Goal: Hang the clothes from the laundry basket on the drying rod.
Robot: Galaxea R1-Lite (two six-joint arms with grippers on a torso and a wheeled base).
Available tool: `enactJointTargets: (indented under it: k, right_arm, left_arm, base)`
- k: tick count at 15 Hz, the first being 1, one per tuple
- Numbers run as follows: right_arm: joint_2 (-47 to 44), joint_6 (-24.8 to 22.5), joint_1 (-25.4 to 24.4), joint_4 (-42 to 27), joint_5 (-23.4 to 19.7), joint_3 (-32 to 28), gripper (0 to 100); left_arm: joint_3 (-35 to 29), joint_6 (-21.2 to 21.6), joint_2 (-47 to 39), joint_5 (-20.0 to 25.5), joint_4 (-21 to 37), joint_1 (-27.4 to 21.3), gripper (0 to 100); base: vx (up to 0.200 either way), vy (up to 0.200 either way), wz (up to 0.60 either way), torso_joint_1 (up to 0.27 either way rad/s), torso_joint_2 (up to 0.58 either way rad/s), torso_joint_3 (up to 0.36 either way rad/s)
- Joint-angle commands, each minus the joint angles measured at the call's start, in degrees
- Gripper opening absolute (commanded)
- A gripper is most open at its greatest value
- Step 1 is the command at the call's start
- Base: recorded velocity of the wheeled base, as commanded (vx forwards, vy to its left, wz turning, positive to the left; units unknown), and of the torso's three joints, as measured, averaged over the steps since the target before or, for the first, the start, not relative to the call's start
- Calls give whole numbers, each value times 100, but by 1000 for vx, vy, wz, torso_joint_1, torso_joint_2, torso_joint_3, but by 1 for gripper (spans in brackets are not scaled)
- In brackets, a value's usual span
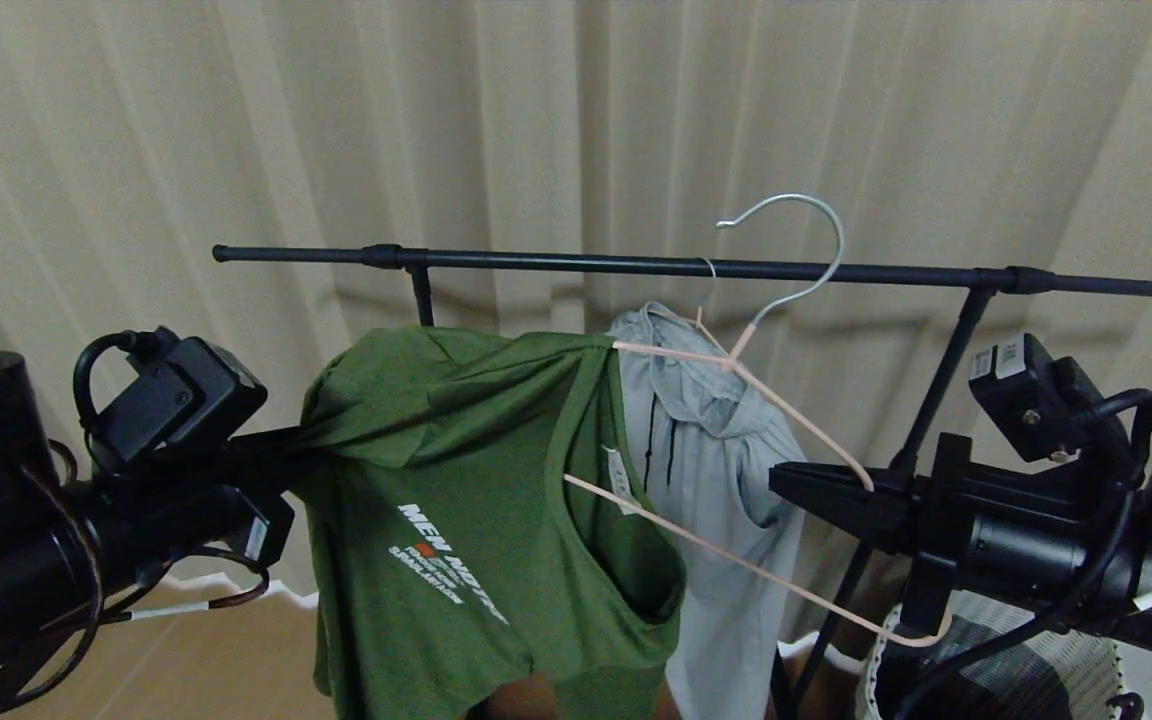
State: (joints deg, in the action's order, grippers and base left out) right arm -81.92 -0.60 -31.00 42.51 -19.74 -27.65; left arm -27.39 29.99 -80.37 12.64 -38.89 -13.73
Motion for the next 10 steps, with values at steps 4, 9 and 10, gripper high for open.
enactJointTargets:
  k: [4,9,10]
  right_arm:
    - [-8,-11,-2,12,5,-30,0]
    - [-114,-37,305,-50,49,-92,0]
    - [-158,-46,358,-41,40,-92,0]
  left_arm:
    - [190,-11,39,19,-14,-306,100]
    - [867,51,1041,599,-22,-341,100]
    - [946,51,1235,599,-22,-341,100]
  base:
    - [0,0,0,0,0,0]
    - [0,0,0,0,0,0]
    - [0,0,0,0,0,0]
